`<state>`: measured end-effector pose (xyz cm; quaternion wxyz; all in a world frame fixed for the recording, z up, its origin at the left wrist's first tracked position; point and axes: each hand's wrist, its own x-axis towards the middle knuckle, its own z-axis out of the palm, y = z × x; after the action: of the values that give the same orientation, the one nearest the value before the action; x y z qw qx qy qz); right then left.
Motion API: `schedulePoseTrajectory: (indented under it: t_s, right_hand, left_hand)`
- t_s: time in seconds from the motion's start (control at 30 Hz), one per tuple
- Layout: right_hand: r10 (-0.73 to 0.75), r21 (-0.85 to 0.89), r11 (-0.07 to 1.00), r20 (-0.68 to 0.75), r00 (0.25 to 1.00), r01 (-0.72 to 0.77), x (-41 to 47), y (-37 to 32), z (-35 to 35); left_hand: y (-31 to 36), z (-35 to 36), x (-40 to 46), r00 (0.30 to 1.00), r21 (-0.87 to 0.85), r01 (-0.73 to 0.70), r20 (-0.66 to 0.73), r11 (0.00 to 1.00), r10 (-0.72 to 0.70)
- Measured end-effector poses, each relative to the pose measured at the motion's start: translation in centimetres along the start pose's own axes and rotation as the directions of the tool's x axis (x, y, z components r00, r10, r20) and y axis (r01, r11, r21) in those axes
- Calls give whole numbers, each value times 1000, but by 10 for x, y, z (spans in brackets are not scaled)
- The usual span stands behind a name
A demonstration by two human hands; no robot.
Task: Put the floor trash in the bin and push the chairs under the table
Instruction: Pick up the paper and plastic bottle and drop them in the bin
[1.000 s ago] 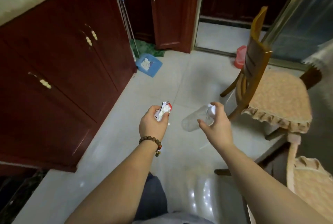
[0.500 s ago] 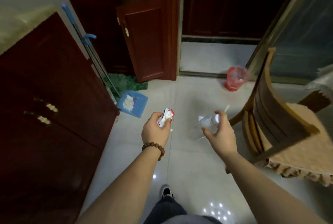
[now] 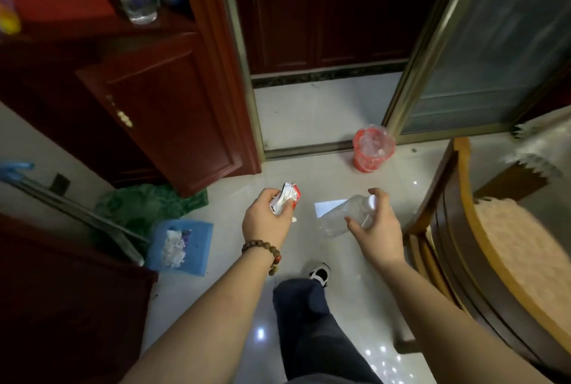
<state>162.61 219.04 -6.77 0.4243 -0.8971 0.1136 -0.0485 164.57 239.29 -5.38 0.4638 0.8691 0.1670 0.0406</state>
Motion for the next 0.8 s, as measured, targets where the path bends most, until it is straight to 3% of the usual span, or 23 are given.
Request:
schedulePoseTrajectory:
  t_s: [0.27,0.47,0.8]
  right_hand:
    - [95,31,995,-97,991,-92,210,-8,-5]
    - [171,11,985,-192,966,-173,309,7,-24]
    - [470,96,880,-322,822,-466,456,77,-14]
  left_hand:
    - [80,93,200,990,72,-81,124,994,72]
    - [131,171,290,962,73,-124,251,990,102]
    - [164,333,450,846,54,-217,508,975,160]
